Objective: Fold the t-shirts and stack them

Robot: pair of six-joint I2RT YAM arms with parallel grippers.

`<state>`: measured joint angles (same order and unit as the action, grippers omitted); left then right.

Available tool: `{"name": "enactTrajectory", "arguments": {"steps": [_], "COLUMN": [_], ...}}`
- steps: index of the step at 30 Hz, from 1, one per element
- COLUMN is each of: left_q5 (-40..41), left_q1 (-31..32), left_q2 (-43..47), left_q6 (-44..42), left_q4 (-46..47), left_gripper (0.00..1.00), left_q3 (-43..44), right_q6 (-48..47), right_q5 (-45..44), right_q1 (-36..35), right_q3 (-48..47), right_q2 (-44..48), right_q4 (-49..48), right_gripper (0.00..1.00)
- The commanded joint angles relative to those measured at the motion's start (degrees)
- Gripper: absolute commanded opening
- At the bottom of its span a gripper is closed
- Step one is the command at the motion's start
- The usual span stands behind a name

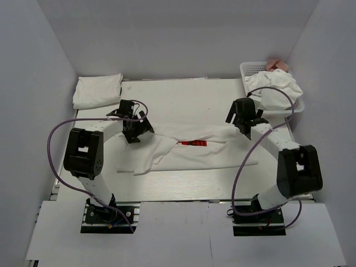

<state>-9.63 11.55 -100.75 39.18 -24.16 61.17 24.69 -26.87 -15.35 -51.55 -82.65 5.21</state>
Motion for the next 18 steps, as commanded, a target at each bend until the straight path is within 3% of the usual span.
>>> {"name": "enactTrajectory", "arguments": {"steps": [1, 4, 5, 7, 10, 15, 18], "left_q5": [0.22, 2.85, 2.86, 4.17, 5.85, 8.13, 9.62], "left_q1": [-0.39, -0.92, -0.92, -0.92, -0.92, -0.92, -0.92], "left_q2": [-3.22, -4.02, -4.02, -4.02, -3.40, -2.17, -1.64], "left_q6": [-0.95, -0.95, -0.95, -0.95, -0.95, -0.95, -0.95], "left_q4": [-1.06, -2.29, -2.90, -2.91, -3.43, -4.05, -4.58], "left_gripper": [0.99, 0.99, 0.99, 0.99, 0.99, 0.99, 0.99], "left_q3": [-0.17, -0.17, -0.78, -1.49, -2.10, -2.72, -3.24], "right_q6": [-0.35, 0.71, 1.24, 3.07, 5.01, 6.78, 4.85], "right_q5": [-3.51, -4.33, -4.50, -4.94, -6.17, -7.50, -7.32], "right_q1": [-0.29, -0.03, -0.03, -0.11, 0.06, -0.03, 0.06], "right_q3": [-5.05, -5.58, -5.49, -6.37, -7.34, -6.37, -7.77], "right_q2": [-6.37, -10.33, -12.16, -13.75, -14.81, -13.77, -13.07], "right_q4": [5.92, 7.70, 7.88, 10.25, 13.85, 12.73, 9.31], "right_gripper": [0.90, 0.87, 0.73, 0.63, 0.60, 0.18, 0.11]}}
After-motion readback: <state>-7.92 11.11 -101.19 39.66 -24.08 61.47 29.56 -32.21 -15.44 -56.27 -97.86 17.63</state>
